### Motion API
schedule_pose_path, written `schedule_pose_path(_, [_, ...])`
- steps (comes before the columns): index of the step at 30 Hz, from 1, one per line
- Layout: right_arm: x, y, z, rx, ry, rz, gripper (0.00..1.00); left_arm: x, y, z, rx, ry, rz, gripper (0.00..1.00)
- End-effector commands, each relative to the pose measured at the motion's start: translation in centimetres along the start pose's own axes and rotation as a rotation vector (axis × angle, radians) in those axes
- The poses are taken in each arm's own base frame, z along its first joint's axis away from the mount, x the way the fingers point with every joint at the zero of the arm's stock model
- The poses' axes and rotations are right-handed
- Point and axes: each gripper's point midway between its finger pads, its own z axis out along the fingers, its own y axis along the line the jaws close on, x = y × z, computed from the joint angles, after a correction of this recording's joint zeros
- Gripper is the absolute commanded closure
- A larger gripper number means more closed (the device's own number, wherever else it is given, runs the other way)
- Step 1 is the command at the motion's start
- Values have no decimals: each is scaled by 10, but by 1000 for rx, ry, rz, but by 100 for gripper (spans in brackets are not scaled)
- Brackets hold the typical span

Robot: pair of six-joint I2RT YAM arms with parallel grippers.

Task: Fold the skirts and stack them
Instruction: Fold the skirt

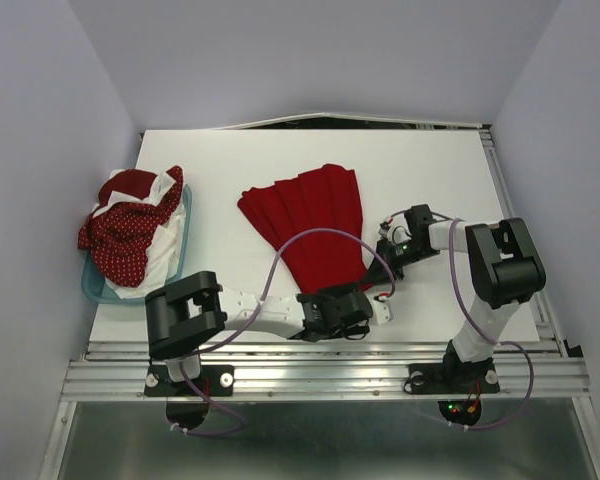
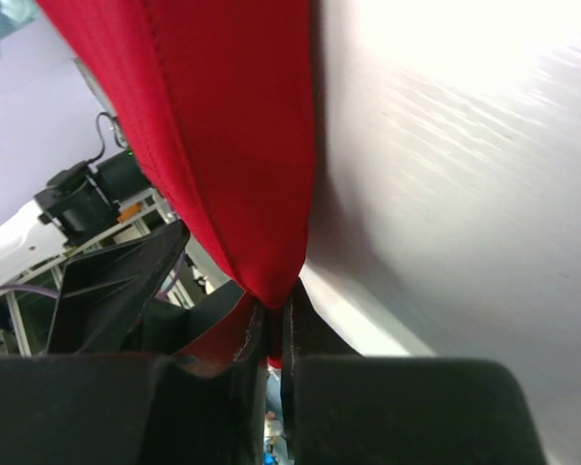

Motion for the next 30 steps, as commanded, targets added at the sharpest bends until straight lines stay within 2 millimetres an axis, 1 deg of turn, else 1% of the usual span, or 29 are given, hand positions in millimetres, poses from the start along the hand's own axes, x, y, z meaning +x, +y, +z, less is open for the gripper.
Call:
schedule_pose_path(1, [-8, 29, -6, -78, -4, -30, 99, -21, 27, 6, -156, -25, -56, 23])
schedule_pose_path(3, [-5, 31, -7, -87, 2, -28, 99, -17, 28, 9, -177, -11, -54, 23])
schedule_pose_path(7, [0, 29, -8, -79, 21, -24, 99, -5, 29, 17, -211, 26, -29, 23])
schedule_pose_path(10, [0, 30, -9, -83, 28, -25, 99, 2, 26, 21, -209, 47, -14, 27])
schedule_pose_path(13, [3, 33, -10, -94, 38, -21, 99, 9, 27, 22, -222, 70, 10, 34])
schedule_pose_path(15, [5, 35, -11, -101, 43, -27, 99, 12, 28, 22, -230, 81, 22, 42])
schedule_pose_path(18, [6, 35, -13, -96, 48, -44, 99, 9, 27, 18, -202, 92, 31, 77])
schedule_pose_path(19, [6, 35, -14, -91, 50, -50, 99, 4, 24, 15, -174, 84, 19, 84])
schedule_pose_path(20, [7, 33, -14, -74, 55, -63, 76, 1, 23, 12, -153, 78, 14, 94])
schedule_pose_path(21, [4, 31, -16, -49, 50, -80, 56, -4, 22, 9, -135, 68, 7, 98])
schedule_pose_path(22, [-8, 31, -20, 0, 21, -125, 45, -2, 20, 5, -114, 78, 13, 100])
schedule_pose_path(23, [-9, 31, -24, 30, 23, -144, 34, -8, 16, 0, -74, 56, 5, 100])
schedule_pose_path(24, [-27, 36, -33, 89, -28, -208, 29, -5, 13, -4, -44, 68, 14, 100])
schedule_pose_path(27, [-59, 43, -54, 189, -121, -364, 25, -9, 1, -14, 42, 54, 14, 100])
schedule_pose_path(28, [-75, 38, -64, 278, -168, -427, 23, -4, -3, -18, 71, 76, 20, 100])
schedule_pose_path(29, [-96, 51, -78, 318, -227, -520, 22, -5, -10, -22, 115, 71, 14, 100])
schedule_pose_path(30, [-108, 55, -85, 351, -256, -563, 22, -5, -14, -24, 146, 71, 13, 100])
